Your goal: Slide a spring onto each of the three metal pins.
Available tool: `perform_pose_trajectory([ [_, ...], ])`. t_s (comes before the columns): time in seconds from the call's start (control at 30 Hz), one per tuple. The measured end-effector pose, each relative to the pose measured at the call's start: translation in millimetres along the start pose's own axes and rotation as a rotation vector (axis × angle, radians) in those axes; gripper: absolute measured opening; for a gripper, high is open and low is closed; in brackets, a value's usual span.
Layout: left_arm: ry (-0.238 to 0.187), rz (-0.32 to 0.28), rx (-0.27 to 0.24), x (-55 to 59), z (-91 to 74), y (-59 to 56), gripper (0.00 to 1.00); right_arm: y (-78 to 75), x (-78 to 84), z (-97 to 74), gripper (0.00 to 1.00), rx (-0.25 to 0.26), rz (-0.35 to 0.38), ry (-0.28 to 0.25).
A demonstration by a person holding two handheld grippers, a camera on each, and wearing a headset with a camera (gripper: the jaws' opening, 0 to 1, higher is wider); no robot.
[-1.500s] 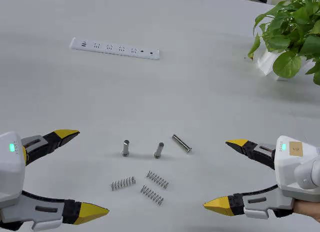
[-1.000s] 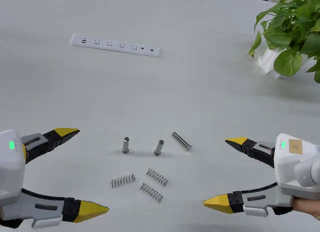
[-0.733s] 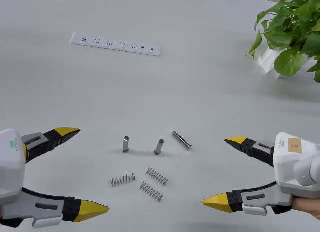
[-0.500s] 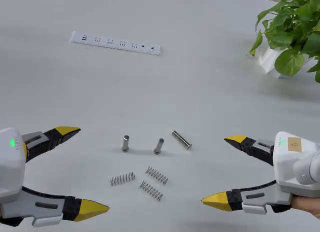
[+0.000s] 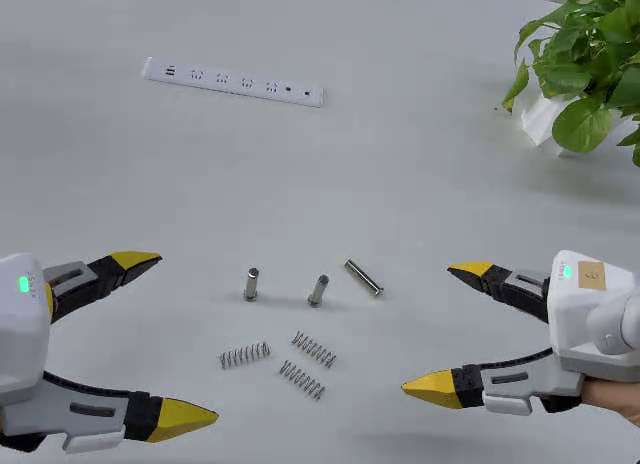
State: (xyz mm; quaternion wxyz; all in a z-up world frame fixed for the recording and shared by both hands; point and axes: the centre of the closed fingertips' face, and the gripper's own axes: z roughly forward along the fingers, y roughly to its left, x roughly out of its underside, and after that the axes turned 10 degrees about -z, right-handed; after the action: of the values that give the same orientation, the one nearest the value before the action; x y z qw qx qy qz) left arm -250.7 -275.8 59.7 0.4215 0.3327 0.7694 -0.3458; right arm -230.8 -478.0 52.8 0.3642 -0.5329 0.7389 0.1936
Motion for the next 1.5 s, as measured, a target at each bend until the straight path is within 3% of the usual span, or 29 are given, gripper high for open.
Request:
perform_pose_trajectory([
  [0.47, -0.005, -0.001, 0.005, -1.6, 0.3, 0.9, 0.99, -19.4, -21.9, 11.6, 0.85, -0.001, -0.021, -0.011],
  [0.73, -0.011, -0.005, 0.006, -2.9, 0.6, 2.8, 0.99, -34.2, -33.3, 24.3, 0.77, -0.004, -0.036, -0.004],
  [1.07, -0.015, -0.015, 0.009, -2.6, 2.3, 4.6, 0.99, -48.1, -38.3, 42.9, 0.65, -0.015, -0.041, 0.048],
  [1.5, -0.015, -0.028, 0.014, 0.1, 5.2, 6.8, 0.98, -64.9, -28.0, 71.3, 0.48, -0.039, 0.007, 0.141],
])
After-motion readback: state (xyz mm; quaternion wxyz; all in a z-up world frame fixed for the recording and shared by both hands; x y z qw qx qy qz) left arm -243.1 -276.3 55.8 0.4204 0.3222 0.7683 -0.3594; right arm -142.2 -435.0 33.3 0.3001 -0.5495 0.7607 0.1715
